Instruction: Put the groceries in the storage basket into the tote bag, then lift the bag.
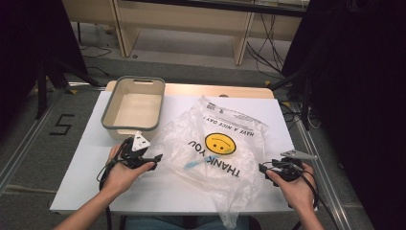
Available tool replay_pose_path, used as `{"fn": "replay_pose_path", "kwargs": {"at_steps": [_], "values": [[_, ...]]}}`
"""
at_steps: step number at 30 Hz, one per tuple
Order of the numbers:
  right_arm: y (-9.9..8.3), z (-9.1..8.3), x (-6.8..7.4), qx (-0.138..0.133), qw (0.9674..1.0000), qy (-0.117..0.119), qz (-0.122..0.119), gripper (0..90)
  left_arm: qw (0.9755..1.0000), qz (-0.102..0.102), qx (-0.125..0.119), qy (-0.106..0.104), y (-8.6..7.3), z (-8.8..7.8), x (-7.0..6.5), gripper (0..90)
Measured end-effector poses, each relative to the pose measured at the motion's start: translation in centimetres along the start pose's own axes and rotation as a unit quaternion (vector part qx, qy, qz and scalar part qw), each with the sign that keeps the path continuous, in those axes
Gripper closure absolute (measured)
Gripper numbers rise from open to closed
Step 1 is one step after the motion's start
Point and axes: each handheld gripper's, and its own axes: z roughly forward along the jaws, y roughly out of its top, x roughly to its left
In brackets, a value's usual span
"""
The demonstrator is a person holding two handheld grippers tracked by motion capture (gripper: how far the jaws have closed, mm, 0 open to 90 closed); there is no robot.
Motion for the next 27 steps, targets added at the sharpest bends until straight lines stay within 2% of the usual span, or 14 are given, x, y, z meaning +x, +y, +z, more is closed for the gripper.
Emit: {"fn": "replay_pose_path", "kwargs": {"at_steps": [9, 14, 18, 27], "values": [[-0.21, -0.02, 0.01, 0.005, 1.0, 0.001, 0.002, 38.3, 1.0, -0.001, 0.001, 0.003, -0.02, -0.01, 0.08, 34.9], [-0.23, 0.23, 0.02, 0.008, 0.9999, 0.003, 0.005, 38.2, 0.9999, -0.01, 0.0, 0.006, -0.1, 0.08, 0.41, 34.9], [-0.35, 0.46, 0.22, 0.015, 0.9998, 0.006, 0.008, 38.3, 0.9997, -0.018, 0.009, 0.014, -0.23, 0.16, 0.76, 35.2], [-0.75, 0.83, 0.51, 0.023, 0.9994, 0.01, 0.025, 39.1, 0.9987, -0.035, 0.035, 0.014, -0.64, 0.42, 0.98, 35.3]]}}
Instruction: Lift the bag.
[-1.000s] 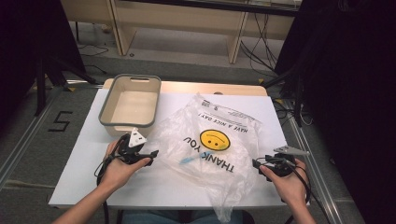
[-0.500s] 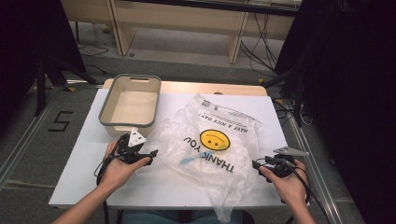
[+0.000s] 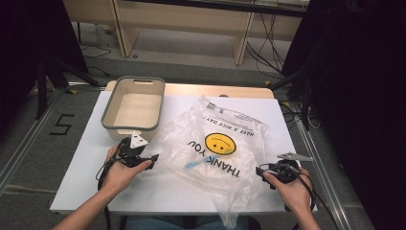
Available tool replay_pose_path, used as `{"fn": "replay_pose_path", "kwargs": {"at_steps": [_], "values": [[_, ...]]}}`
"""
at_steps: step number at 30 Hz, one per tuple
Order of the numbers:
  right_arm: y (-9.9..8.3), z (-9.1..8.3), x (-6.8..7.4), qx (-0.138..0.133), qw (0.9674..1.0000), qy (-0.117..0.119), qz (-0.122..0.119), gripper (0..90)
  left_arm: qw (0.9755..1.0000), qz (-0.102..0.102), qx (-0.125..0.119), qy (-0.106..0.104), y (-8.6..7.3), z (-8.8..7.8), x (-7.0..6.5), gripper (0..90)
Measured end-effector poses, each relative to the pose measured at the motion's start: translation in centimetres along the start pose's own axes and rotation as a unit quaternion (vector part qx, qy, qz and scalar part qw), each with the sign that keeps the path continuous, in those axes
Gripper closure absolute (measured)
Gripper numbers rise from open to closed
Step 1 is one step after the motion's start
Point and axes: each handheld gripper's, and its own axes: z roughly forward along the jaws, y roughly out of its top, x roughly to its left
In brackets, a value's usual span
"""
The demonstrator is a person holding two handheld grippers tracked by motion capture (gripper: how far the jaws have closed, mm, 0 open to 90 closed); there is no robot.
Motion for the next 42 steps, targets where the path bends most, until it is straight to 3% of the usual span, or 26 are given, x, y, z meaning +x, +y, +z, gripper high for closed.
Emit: {"fn": "replay_pose_path", "kwargs": {"at_steps": [4, 13, 18, 25, 33, 37, 42], "values": [[-0.1, 0.5, -0.1, 0.011, 0.9999, -0.002, 0.009, 40.1, 0.9999, -0.004, 0.016, 0.002, -0.2, 0.0, 0.2, 35.3], [-0.5, 1.5, 0.0, 0.046, 0.9989, 0.005, 0.008, 47.5, 0.9984, -0.006, 0.053, -0.017, -0.9, 0.2, 0.2, 35.0], [-0.5, 1.8, 0.3, 0.058, 0.9982, 0.01, -0.003, 55.4, 0.9963, -0.001, 0.082, -0.025, -1.3, 0.6, 0.3, 36.1], [-0.5, 2.0, 0.5, 0.07, 0.9974, 0.013, -0.016, 69.2, 0.9948, 0.002, 0.097, -0.028, -1.4, 0.9, 0.1, 38.8], [-0.5, 2.1, 0.5, 0.079, 0.9962, 0.012, -0.036, 89.0, 0.9925, 0.007, 0.115, -0.04, -1.6, 0.8, 0.1, 46.0], [-0.3, 2.2, 0.4, 0.084, 0.9956, 0.016, -0.039, 90.0, 0.9921, 0.013, 0.118, -0.042, -1.5, 0.6, 0.0, 53.2], [0.3, 2.2, 0.0, 0.07, 0.9964, 0.006, -0.047, 90.0, 0.9907, 0.017, 0.128, -0.042, -1.4, 0.5, -0.3, 62.5]]}}
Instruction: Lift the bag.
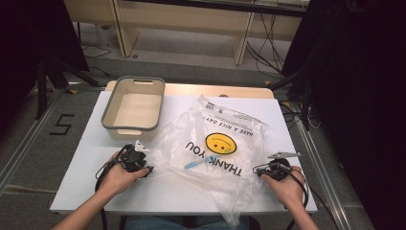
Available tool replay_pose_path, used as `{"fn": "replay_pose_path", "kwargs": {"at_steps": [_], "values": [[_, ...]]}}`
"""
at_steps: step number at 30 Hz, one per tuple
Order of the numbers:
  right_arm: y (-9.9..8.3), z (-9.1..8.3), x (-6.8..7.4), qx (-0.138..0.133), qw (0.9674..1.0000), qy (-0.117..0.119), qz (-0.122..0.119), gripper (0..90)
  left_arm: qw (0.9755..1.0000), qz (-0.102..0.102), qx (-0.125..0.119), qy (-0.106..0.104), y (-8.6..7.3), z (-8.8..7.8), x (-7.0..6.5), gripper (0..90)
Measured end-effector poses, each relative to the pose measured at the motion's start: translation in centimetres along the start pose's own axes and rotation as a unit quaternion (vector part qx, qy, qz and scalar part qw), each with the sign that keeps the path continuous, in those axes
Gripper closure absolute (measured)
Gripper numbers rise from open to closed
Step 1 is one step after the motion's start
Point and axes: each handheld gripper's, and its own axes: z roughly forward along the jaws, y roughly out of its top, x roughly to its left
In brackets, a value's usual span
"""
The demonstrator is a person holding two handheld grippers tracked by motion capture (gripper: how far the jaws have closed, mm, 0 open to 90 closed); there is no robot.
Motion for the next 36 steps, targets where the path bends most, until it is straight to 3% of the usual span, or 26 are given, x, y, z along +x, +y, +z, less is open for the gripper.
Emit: {"fn": "replay_pose_path", "kwargs": {"at_steps": [13, 26, 36], "values": [[1.3, -0.2, -1.1, -0.03, 0.9991, -0.026, -0.017, 90.0, 0.9996, 0.015, 0.018, -0.014, 0.6, 0.1, -1.4, 87.7], [3.1, 0.1, -2.6, -0.047, 0.9963, -0.063, -0.034, 90.0, 0.9973, 0.049, 0.012, -0.053, 1.6, 0.2, -4.2, 89.2], [4.3, 0.7, -3.5, -0.061, 0.9939, -0.084, -0.035, 90.0, 0.9956, 0.061, -0.001, -0.071, 2.3, 0.4, -5.8, 89.2]]}}
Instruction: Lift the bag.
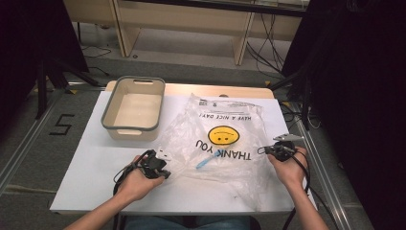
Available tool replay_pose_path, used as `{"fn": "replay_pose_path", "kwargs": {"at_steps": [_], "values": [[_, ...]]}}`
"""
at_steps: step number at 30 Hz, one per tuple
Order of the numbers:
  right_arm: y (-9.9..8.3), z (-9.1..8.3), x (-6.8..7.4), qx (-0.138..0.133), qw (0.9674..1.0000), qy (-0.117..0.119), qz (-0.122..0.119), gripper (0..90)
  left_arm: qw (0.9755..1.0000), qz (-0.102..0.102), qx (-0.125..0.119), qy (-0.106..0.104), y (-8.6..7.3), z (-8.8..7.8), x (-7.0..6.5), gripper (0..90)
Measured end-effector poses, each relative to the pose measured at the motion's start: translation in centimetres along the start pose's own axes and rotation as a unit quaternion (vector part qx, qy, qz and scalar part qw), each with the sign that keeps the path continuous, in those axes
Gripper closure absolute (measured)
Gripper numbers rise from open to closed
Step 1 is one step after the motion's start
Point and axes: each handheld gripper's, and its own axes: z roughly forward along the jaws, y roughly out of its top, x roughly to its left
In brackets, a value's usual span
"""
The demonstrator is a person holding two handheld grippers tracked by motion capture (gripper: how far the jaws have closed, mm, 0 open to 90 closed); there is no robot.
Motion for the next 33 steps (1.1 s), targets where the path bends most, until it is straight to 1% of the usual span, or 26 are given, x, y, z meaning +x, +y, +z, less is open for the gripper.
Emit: {"fn": "replay_pose_path", "kwargs": {"at_steps": [3, 8, 15, 17, 20, 23, 27, 29, 31, 33], "values": [[0.3, 0.3, -0.1, -0.005, 1.0, -0.005, 0.0, 90.0, 1.0, 0.004, -0.004, -0.007, 0.4, 0.2, -0.5, 89.2], [0.9, 0.9, -0.3, -0.014, 0.9998, -0.015, -0.002, 90.0, 0.9998, 0.015, -0.01, -0.01, 1.0, 0.6, -1.3, 89.2], [1.5, 2.1, -0.3, -0.018, 0.9995, -0.025, -0.006, 90.0, 0.9996, 0.016, -0.021, -0.012, 1.4, 0.9, -1.5, 89.1], [1.6, 2.4, -0.3, -0.02, 0.9994, -0.027, -0.003, 90.0, 0.9995, 0.015, -0.024, -0.013, 1.5, 1.0, -1.5, 89.1], [1.6, 2.7, -0.5, -0.019, 0.9994, -0.029, -0.004, 89.4, 0.9994, 0.019, -0.024, -0.016, 1.6, 1.2, -1.4, 89.0], [1.5, 2.7, -0.5, -0.02, 0.9994, -0.03, -0.003, 86.2, 0.9993, 0.02, -0.027, -0.018, 1.6, 1.2, -1.4, 88.7], [1.6, 2.3, -0.6, -0.027, 0.9992, -0.031, 0.002, 79.4, 0.999, 0.023, -0.034, -0.02, 1.6, 1.0, -1.5, 87.0], [1.5, 2.0, -0.7, -0.03, 0.9991, -0.031, 0.003, 75.6, 0.9988, 0.023, -0.037, -0.022, 1.5, 0.9, -1.5, 84.1], [1.5, 1.4, -0.7, -0.036, 0.9987, -0.035, 0.003, 71.3, 0.9986, 0.026, -0.041, -0.023, 1.5, 0.6, -1.4, 80.1], [1.5, 0.7, -0.7, -0.042, 0.9984, -0.039, 0.001, 67.3, 0.9983, 0.027, -0.047, -0.018, 1.4, 0.1, -1.3, 75.4]]}}
